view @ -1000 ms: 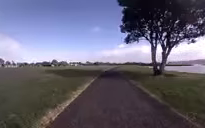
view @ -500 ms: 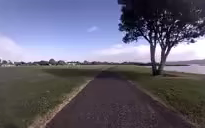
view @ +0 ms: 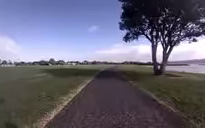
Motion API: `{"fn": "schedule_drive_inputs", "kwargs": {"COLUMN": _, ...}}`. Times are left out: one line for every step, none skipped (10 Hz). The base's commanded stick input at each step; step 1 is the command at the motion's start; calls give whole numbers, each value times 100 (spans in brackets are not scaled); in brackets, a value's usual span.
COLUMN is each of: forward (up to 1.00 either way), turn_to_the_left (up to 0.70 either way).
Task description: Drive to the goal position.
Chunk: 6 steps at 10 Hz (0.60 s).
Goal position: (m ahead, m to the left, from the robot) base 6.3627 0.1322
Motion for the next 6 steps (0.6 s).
{"fn": "schedule_drive_inputs", "kwargs": {"forward": 45, "turn_to_the_left": 0}}
{"fn": "schedule_drive_inputs", "kwargs": {"forward": 45, "turn_to_the_left": 0}}
{"fn": "schedule_drive_inputs", "kwargs": {"forward": 45, "turn_to_the_left": 0}}
{"fn": "schedule_drive_inputs", "kwargs": {"forward": 45, "turn_to_the_left": 0}}
{"fn": "schedule_drive_inputs", "kwargs": {"forward": 45, "turn_to_the_left": 0}}
{"fn": "schedule_drive_inputs", "kwargs": {"forward": 45, "turn_to_the_left": 0}}
